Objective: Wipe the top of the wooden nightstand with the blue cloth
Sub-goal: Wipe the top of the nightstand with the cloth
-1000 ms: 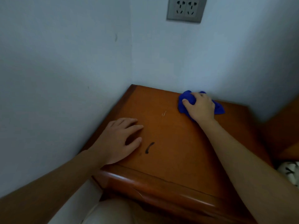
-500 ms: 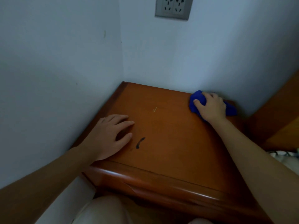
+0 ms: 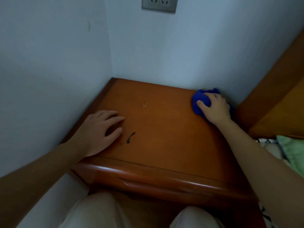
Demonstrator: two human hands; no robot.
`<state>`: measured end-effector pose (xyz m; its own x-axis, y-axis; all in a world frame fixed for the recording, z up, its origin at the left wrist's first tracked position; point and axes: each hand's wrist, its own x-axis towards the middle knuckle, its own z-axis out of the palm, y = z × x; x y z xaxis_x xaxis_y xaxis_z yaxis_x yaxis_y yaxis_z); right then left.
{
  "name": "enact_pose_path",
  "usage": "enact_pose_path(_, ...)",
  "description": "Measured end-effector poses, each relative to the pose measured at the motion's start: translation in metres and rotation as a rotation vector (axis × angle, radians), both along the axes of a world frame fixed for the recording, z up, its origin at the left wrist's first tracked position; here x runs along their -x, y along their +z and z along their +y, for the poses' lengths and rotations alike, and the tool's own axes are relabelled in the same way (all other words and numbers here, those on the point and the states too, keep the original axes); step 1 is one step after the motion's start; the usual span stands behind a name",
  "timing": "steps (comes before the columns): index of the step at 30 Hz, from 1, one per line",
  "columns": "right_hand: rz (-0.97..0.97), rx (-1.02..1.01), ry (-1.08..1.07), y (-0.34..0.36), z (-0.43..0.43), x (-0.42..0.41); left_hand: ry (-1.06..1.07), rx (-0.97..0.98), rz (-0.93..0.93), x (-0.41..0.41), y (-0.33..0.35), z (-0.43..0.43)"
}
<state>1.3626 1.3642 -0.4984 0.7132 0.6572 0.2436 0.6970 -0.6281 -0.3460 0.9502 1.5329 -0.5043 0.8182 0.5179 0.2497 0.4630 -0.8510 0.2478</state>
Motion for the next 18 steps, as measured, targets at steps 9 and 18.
enact_pose_path(9,0.027,0.001,0.095,0.003,-0.071,0.063,0.005,-0.01,0.072,0.002,0.004,-0.006)
enact_pose_path(18,0.071,0.005,0.176,0.01,-0.139,0.122,0.066,0.062,0.04,-0.015,0.007,-0.05)
